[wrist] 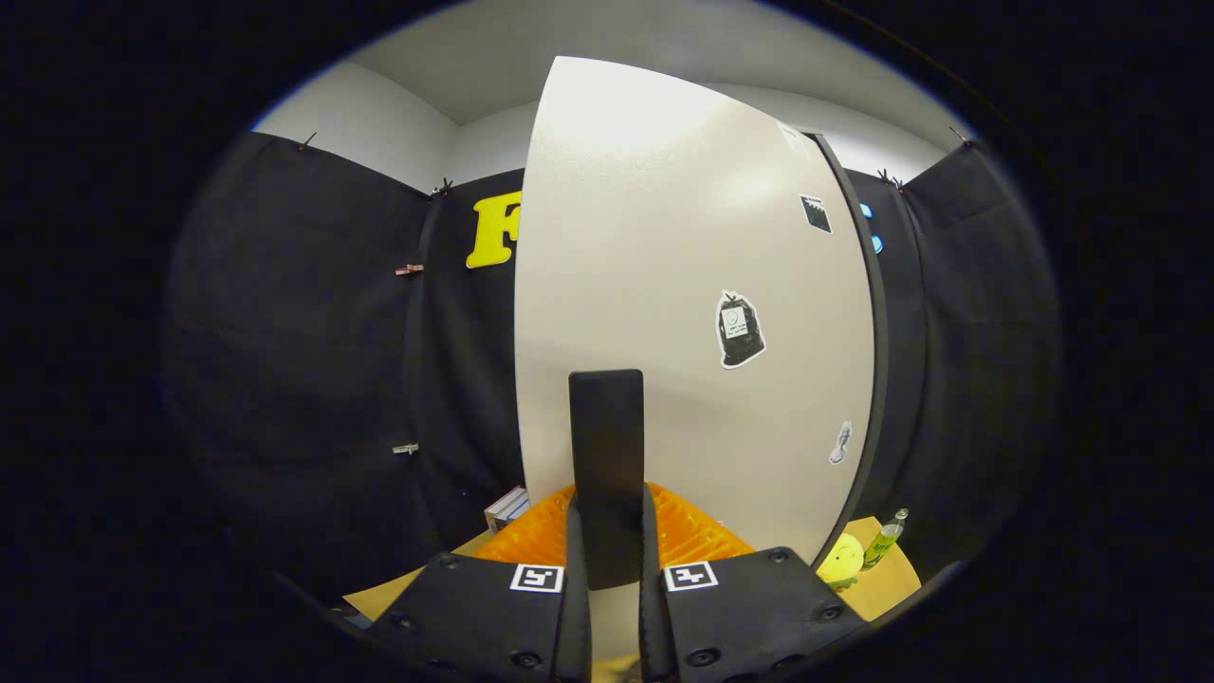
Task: Open the shoe cabinet door, grab the shoes and put them into the shoe cabinet, then close the shoe cabinet door.
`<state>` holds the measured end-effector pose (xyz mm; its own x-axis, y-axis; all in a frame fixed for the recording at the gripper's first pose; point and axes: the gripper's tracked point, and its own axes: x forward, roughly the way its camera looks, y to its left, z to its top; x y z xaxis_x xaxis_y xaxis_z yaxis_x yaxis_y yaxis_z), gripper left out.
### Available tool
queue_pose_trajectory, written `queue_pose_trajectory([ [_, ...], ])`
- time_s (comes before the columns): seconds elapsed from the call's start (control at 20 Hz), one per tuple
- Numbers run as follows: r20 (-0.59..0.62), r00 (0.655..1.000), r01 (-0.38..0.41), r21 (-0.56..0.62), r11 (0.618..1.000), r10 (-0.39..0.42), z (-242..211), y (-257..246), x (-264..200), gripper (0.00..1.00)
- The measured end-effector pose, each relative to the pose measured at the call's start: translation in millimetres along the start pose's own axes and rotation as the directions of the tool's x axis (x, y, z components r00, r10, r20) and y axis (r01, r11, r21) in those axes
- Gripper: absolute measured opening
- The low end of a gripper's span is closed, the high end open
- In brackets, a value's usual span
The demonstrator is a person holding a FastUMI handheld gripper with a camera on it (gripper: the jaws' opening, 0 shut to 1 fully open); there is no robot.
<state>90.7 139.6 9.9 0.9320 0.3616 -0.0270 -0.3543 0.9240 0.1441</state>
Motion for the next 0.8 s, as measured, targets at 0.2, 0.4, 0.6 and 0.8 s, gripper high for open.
queue_pose_trajectory([
  [0.2,-0.005,1.000,0.013,0.008,1.000,-0.013,1.7,-20.9,-31.3,0.24],
  [0.4,-0.016,0.999,0.035,-0.003,0.999,-0.035,4.7,-44.1,-55.8,0.23],
  [0.6,-0.023,0.998,0.061,0.026,0.998,-0.061,6.1,-65.0,-73.9,0.23],
  [0.8,-0.026,0.994,0.111,0.024,0.994,-0.110,8.2,-84.9,-86.9,0.23],
])
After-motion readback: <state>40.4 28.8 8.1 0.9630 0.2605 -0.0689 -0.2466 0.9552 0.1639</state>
